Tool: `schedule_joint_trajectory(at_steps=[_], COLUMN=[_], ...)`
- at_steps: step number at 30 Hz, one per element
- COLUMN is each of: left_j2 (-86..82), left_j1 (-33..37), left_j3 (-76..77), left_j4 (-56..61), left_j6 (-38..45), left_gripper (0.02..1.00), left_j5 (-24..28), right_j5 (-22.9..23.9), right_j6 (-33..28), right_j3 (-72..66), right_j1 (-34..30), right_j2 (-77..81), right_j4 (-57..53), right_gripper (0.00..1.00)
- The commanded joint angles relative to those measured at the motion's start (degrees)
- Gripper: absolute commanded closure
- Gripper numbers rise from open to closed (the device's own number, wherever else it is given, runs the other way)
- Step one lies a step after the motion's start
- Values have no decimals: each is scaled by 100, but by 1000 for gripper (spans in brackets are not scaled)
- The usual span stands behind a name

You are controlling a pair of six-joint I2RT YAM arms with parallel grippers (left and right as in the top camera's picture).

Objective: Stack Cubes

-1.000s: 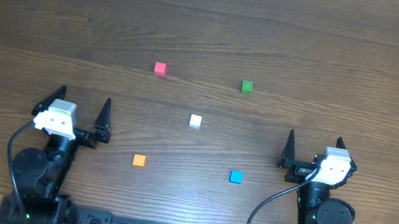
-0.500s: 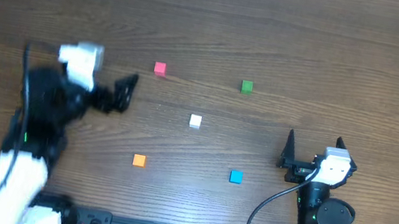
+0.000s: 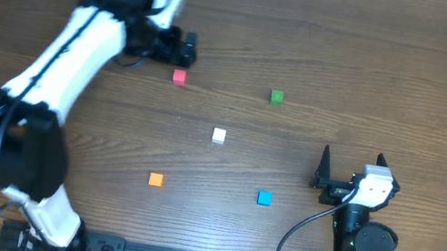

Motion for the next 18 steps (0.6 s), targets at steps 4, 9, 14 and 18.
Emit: schedule_joint_trajectory(at_steps=[4, 9, 14, 18], left_j2=[986, 1191, 1399, 1515], left_j1=[-435, -387, -378, -378], left_j3=[470, 470, 470, 468], left_j4=[-236, -262, -247, -221], left_j6=[-426, -551, -575, -772], left_gripper=[20, 29, 47, 73], left_j5=[-1001, -1233, -1250, -1276], right_j5=[-48, -48, -48, -48], right_j6=[-9, -9, -9, -9], right_j3=[-46, -46, -46, -46], right_j1=[-11, -11, -11, -11], right_j2=[-39, -39, -39, -39], right_j4=[4, 4, 4, 4], right_gripper=[7, 7, 7, 9])
